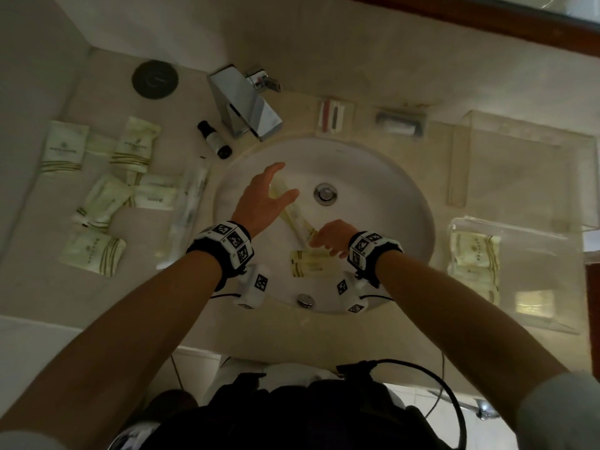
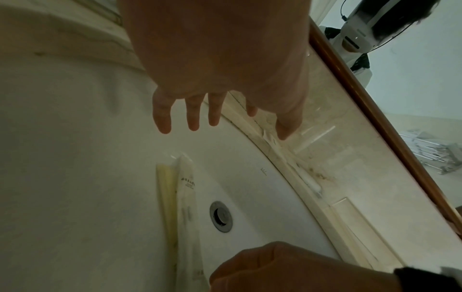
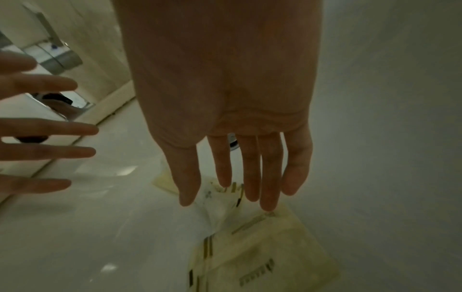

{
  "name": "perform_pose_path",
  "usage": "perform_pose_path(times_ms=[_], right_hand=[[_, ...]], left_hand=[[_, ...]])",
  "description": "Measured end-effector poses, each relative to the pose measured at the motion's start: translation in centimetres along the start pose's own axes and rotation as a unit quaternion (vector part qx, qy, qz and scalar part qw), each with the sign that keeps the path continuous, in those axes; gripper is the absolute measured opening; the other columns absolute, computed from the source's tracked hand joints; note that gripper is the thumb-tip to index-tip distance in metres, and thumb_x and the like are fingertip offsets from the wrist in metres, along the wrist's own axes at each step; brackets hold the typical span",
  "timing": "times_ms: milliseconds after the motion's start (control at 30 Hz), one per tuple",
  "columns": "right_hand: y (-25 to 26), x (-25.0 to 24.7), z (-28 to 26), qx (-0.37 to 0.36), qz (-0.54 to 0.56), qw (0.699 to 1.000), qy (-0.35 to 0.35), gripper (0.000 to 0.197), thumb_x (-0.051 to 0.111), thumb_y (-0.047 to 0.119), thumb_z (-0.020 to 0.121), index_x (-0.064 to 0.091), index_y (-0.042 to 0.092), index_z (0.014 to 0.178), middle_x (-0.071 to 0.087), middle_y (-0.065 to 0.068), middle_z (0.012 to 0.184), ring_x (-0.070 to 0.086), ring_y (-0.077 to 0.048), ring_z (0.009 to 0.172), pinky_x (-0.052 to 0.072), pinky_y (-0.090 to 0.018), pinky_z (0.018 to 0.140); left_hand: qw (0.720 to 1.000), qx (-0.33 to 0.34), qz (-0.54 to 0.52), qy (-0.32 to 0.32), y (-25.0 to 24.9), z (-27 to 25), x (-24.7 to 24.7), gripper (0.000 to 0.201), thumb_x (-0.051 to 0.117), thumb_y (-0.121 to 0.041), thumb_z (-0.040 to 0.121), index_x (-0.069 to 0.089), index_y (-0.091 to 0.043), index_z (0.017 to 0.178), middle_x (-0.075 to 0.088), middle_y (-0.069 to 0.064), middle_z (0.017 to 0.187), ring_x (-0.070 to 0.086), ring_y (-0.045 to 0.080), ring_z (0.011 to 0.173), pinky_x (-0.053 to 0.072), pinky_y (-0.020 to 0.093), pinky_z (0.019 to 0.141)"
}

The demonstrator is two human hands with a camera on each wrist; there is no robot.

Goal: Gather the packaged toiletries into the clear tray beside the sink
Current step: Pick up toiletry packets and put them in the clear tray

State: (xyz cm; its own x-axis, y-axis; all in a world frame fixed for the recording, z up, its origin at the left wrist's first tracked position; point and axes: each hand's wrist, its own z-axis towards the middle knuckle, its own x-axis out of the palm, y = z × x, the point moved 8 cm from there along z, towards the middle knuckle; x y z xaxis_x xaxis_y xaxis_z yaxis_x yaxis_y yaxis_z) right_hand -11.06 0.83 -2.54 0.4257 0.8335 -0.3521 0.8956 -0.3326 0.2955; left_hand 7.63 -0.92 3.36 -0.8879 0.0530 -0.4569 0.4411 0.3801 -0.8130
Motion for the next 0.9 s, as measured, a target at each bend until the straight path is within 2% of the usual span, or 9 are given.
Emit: perform_pose_path(times_ms=[133, 200, 300, 400, 467, 567, 700, 767, 900], right_hand=[[0.0, 1.3, 1.4, 0.028, 0.010, 1.000, 0.009, 0.046, 0.071, 0.029, 0.084, 0.059, 0.000, 0.118, 0.065, -0.014, 0.098, 0.065, -0.026, 0.073, 0.052, -0.029, 0.055], [0.1, 1.8, 1.9, 0.038, 0.014, 0.999, 0.010, 0.044, 0.071, 0.029, 0.084, 0.059, 0.000, 0.115, 0.068, -0.017, 0.100, 0.070, -0.031, 0.075, 0.059, -0.037, 0.064], [0.0, 2.1, 2.8, 0.041, -0.001, 0.999, 0.010, 0.040, 0.068, 0.029, 0.085, 0.061, 0.001, 0.111, 0.070, -0.017, 0.098, 0.071, -0.034, 0.082, 0.060, -0.044, 0.076], [0.0, 1.6, 3.0, 0.043, -0.013, 0.999, 0.005, 0.032, 0.064, 0.027, 0.087, 0.063, 0.002, 0.106, 0.072, -0.016, 0.094, 0.072, -0.031, 0.080, 0.060, -0.038, 0.074], [-0.2, 0.9, 3.1, 0.043, -0.012, 0.999, -0.002, 0.028, 0.062, 0.027, 0.089, 0.064, 0.002, 0.103, 0.073, -0.014, 0.090, 0.073, -0.028, 0.078, 0.059, -0.035, 0.071], [-0.7, -0.6, 3.2, 0.044, -0.016, 0.999, -0.027, 0.025, 0.063, 0.027, 0.089, 0.066, 0.004, 0.099, 0.074, -0.012, 0.086, 0.073, -0.026, 0.077, 0.059, -0.035, 0.072], [-1.8, -3.2, 3.4, 0.049, -0.004, 0.996, -0.078, 0.023, 0.062, 0.025, 0.090, 0.067, 0.003, 0.094, 0.074, -0.013, 0.083, 0.073, -0.028, 0.076, 0.060, -0.039, 0.075], [-2.4, -4.3, 3.7, 0.050, -0.001, 0.994, -0.095, 0.024, 0.059, 0.025, 0.091, 0.067, 0.003, 0.095, 0.073, -0.014, 0.083, 0.072, -0.028, 0.074, 0.060, -0.040, 0.074], [-3.2, -5.4, 4.1, 0.049, 0.007, 0.993, -0.110, 0.024, 0.057, 0.026, 0.092, 0.065, 0.005, 0.098, 0.072, -0.014, 0.086, 0.072, -0.029, 0.074, 0.061, -0.042, 0.072]], left_hand=[[1.000, -0.009, 0.005, 0.009, 0.8, 0.5, 0.0, 0.065, 0.063, -0.054, 0.082, 0.034, -0.041, 0.140, 0.040, 0.005, 0.144, 0.040, 0.020, 0.132, 0.037, 0.041, 0.108], [1.000, -0.016, 0.005, 0.014, 1.1, 0.7, 0.1, 0.066, 0.062, -0.055, 0.082, 0.034, -0.043, 0.140, 0.040, 0.004, 0.144, 0.040, 0.020, 0.132, 0.037, 0.042, 0.109], [1.000, -0.018, 0.007, 0.018, 1.2, 1.0, 0.2, 0.064, 0.062, -0.050, 0.085, 0.033, -0.040, 0.141, 0.039, 0.005, 0.145, 0.039, 0.020, 0.133, 0.036, 0.039, 0.109], [0.999, -0.021, 0.018, 0.029, 1.3, 1.4, 0.7, 0.067, 0.062, -0.051, 0.083, 0.032, -0.039, 0.142, 0.039, 0.006, 0.145, 0.039, 0.021, 0.133, 0.036, 0.039, 0.109], [0.998, -0.032, 0.030, 0.043, 1.5, 1.8, 1.2, 0.077, 0.062, -0.061, 0.074, 0.030, -0.042, 0.142, 0.036, 0.005, 0.148, 0.037, 0.023, 0.135, 0.034, 0.043, 0.110], [0.996, -0.040, 0.054, 0.066, 1.6, 2.5, 1.9, 0.090, 0.061, -0.068, 0.065, 0.027, -0.042, 0.144, 0.031, 0.003, 0.151, 0.031, 0.024, 0.138, 0.030, 0.047, 0.113], [0.991, -0.048, 0.097, 0.080, 2.2, 3.5, 2.7, 0.092, 0.060, -0.074, 0.061, 0.027, -0.045, 0.142, 0.032, 0.005, 0.150, 0.033, 0.028, 0.136, 0.032, 0.052, 0.110], [0.985, -0.061, 0.128, 0.095, 2.6, 3.8, 3.2, 0.093, 0.058, -0.079, 0.057, 0.027, -0.048, 0.139, 0.032, 0.006, 0.149, 0.034, 0.031, 0.135, 0.032, 0.054, 0.108], [0.947, -0.090, 0.263, 0.162, 4.1, 4.1, 4.6, 0.083, 0.062, -0.073, 0.069, 0.021, -0.051, 0.139, 0.021, 0.005, 0.152, 0.023, 0.034, 0.139, 0.021, 0.059, 0.110]])
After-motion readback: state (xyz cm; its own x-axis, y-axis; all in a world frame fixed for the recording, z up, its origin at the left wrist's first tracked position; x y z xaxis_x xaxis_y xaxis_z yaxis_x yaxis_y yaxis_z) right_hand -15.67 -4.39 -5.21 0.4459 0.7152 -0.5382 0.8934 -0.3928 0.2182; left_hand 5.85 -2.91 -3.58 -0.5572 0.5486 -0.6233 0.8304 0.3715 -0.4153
